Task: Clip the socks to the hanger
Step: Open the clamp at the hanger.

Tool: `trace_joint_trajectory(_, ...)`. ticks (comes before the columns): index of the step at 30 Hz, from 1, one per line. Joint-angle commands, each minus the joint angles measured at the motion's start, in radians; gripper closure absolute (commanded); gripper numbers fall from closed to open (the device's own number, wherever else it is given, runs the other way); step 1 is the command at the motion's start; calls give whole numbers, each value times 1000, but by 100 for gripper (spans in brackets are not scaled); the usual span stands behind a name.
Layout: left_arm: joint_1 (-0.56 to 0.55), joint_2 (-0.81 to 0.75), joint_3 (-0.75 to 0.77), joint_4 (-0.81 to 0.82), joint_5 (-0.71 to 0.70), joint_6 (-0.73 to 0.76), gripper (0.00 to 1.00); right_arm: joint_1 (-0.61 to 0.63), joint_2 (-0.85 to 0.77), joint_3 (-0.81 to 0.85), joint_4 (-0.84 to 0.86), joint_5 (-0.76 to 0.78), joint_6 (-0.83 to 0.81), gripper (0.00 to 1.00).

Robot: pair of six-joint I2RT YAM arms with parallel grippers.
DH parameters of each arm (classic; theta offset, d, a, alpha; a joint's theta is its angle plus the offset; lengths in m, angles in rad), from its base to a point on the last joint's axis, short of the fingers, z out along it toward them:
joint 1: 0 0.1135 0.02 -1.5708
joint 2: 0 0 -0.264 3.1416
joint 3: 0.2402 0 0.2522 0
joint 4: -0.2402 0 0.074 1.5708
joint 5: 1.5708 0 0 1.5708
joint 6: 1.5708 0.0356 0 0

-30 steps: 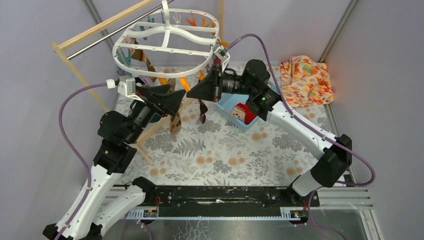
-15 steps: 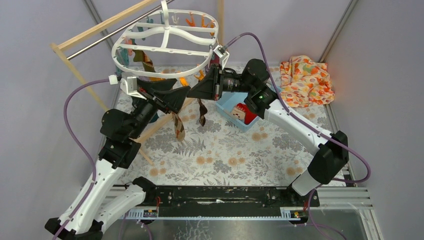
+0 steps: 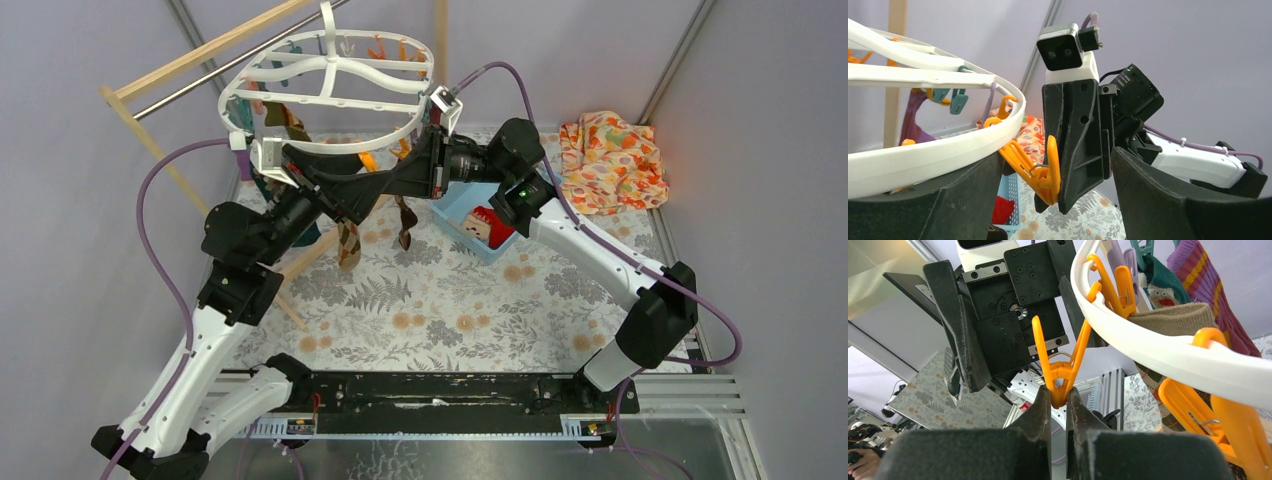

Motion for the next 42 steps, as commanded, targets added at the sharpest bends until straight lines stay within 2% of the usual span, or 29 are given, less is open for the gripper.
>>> trace_joint_trajectory(1, 29, 7, 30, 60, 97, -31, 18, -8, -39, -5, 129, -63, 79, 100)
trace_joint_trajectory(7, 132, 27, -3, 144, 239, -107, 19, -24, -26, -21, 237, -89, 187, 100)
trace_joint_trajectory(11, 177, 30, -23, 182, 273, -141, 19, -34, -22, -28, 272, -95, 214, 100)
trace_joint_trajectory(14, 184, 36, -23, 192, 281, -145, 21, -34, -17, -31, 266, -92, 209, 100)
trace_joint_trajectory(21, 185, 58, -29, 233, 272, -170, 32, -33, -10, -22, 227, -81, 177, 100)
trace_joint_trajectory(28, 186, 77, -25, 287, 271, -208, 32, -34, -16, -30, 178, -72, 135, 100)
trace_joint_trajectory(42, 185, 85, -48, 291, 248, -207, 35, -29, -12, -31, 164, -70, 122, 100)
